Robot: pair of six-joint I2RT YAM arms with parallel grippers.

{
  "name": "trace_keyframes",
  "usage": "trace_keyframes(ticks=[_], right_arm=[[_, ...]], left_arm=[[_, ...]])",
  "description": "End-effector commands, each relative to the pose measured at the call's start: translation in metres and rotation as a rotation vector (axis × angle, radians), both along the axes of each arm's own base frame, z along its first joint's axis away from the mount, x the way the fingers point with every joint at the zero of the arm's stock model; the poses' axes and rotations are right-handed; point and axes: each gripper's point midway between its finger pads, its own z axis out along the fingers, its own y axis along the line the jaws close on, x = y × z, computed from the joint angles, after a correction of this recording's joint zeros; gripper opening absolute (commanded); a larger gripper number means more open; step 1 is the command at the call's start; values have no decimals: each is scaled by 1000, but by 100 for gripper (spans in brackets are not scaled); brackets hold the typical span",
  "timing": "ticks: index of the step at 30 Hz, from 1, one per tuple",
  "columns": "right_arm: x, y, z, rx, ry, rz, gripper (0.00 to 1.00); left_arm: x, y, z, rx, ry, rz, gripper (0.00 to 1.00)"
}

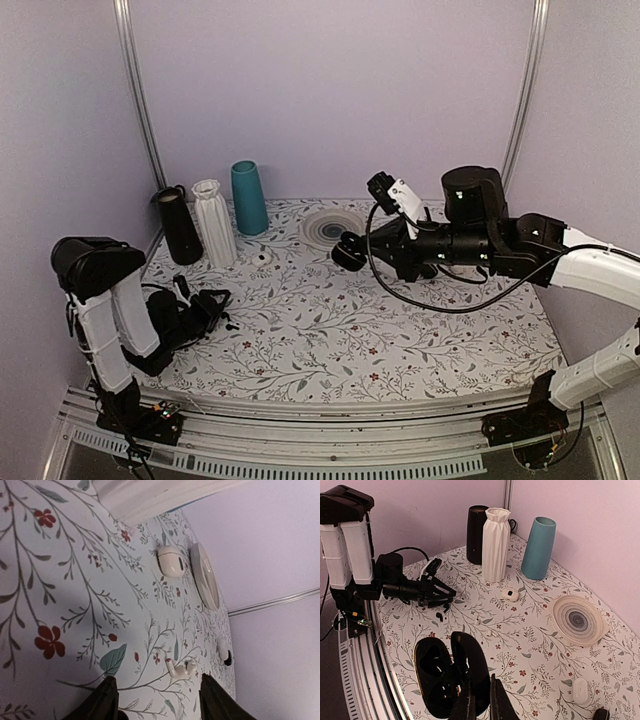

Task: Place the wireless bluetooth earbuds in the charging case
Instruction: Move the earbuds to the center of the board.

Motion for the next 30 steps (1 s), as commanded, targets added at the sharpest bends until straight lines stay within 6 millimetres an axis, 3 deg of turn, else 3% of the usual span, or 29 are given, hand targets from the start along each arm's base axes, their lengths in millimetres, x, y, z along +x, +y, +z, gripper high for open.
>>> trace_keyframes(ticks=[1, 10, 18, 25, 30], right_arm=[[-2, -9, 12, 45, -11, -19, 3], [-7, -24, 15, 46, -19, -46, 3], [-13, -35, 10, 35, -7, -52, 3], [-17, -47, 11, 20, -7, -65, 3], [-20, -54, 12, 22, -8, -75, 3]], left_arm=[[5, -17, 29, -171, -126, 2, 57], [10, -60, 10, -168, -45, 43, 59], [26, -104, 1, -125, -20, 93, 60], [43, -161, 2, -164, -47, 24, 60], [46, -184, 27, -134, -106, -34, 60]])
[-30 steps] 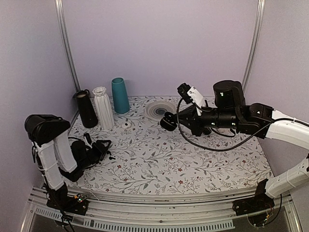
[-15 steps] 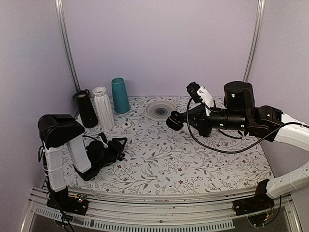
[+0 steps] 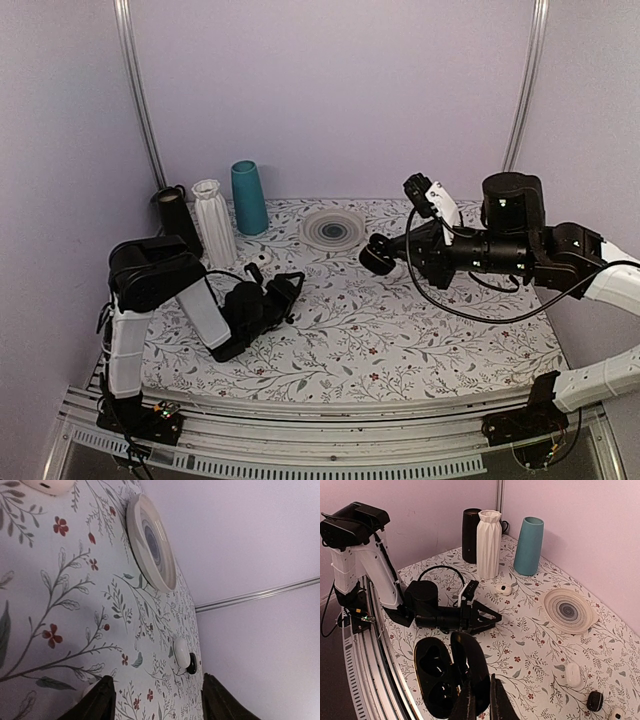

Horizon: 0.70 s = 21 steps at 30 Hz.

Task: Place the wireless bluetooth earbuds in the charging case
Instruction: Move the earbuds to the center of the board.

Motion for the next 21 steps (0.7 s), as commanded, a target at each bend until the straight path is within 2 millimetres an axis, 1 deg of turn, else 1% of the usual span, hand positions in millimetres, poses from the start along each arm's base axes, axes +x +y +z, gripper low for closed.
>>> trace_keyframes(ticks=[1, 4, 6, 9, 13, 16, 18, 21], right_arm=[[-1, -11, 1, 8, -1, -29, 3], [-1, -11, -2, 10, 3, -30, 3], [-1, -10, -2, 15, 2, -27, 3], [-1, -8, -3, 22, 1, -22, 3], [-1, -6, -5, 18, 2, -11, 3], [-1, -5, -4, 17, -2, -7, 3], [-1, -5, -2, 18, -7, -6, 3], [-2, -6, -2, 22, -5, -7, 3]], left_arm=[[0, -13, 21, 66, -49, -26, 60], [2, -1, 40, 110, -67, -11, 60], [2, 17, 52, 130, -64, 11, 61], [2, 50, 43, 178, -14, 41, 61], [4, 82, 19, 180, 52, 39, 61], [6, 89, 8, 183, 61, 30, 61], [9, 88, 6, 177, 50, 22, 60], [13, 82, -6, 178, 67, 1, 60]])
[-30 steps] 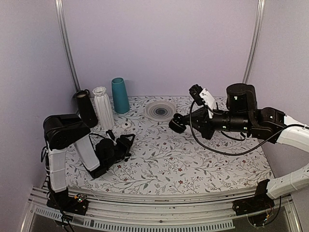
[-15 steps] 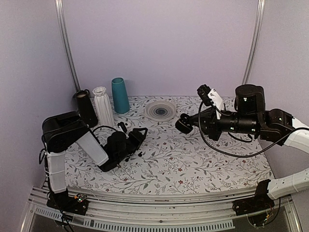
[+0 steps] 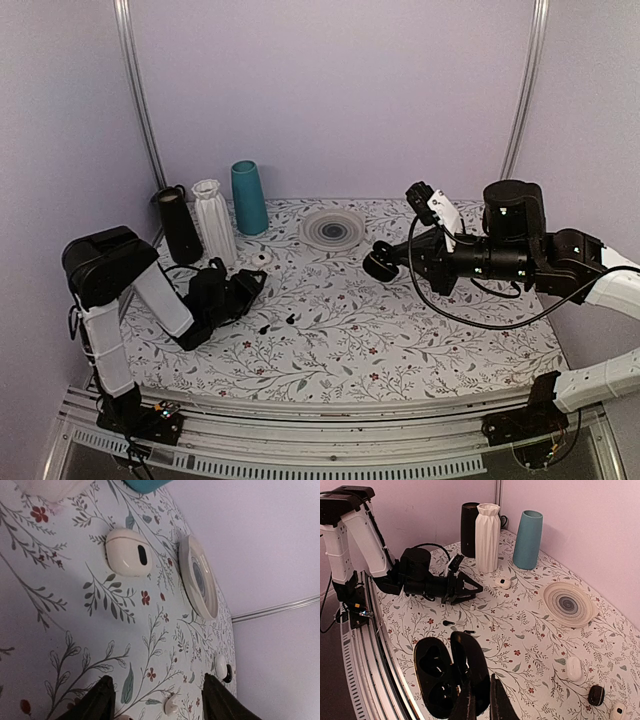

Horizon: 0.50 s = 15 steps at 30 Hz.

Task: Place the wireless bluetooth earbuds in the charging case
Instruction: Move the earbuds to the center of the board.

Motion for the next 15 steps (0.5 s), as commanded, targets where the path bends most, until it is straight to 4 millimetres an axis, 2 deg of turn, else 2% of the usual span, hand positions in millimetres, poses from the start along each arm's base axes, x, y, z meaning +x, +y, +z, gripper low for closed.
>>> trace_keyframes(ticks=[1, 8, 15], right_arm=[[1, 1, 9, 34, -12, 3, 3], [-1, -2, 9, 41, -3, -1, 3], [-6, -8, 9, 49, 6, -4, 3]], left_arm=[[3, -14, -14, -1, 7, -66, 60], [1, -43, -28, 0, 27, -70, 61], [-20, -83, -31, 17, 35, -96, 61]])
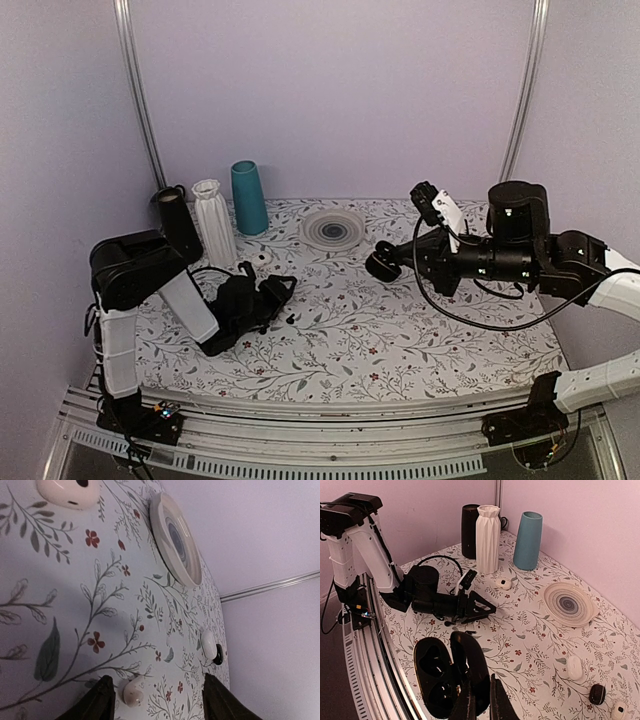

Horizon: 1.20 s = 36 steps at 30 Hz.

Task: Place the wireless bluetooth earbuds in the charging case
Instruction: Move the earbuds to the center of the board.

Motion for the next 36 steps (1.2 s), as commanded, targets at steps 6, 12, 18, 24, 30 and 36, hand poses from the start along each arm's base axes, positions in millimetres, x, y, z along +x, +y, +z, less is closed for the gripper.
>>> trace_keyframes(ticks=[6, 12, 18, 24, 30, 36], right_arm=[[-8, -10, 5, 39, 20, -1, 3], [-14, -20, 7, 61, 48, -20, 3], [-15, -19, 5, 72, 54, -18, 3], [-15, -10, 1, 89, 69, 6, 3], [-14, 0, -1, 90, 82, 33, 3], [-15, 8, -2, 83, 105, 52, 3]], left_arm=[[-6, -67, -16, 25, 22, -69, 61], [3, -92, 7, 21, -38, -113, 61], [-3, -47, 49, 56, -92, -61, 62], [-33, 25, 45, 86, -56, 15, 62], [-59, 56, 18, 39, 6, 53, 62], [-61, 30, 13, -52, 4, 7, 62]])
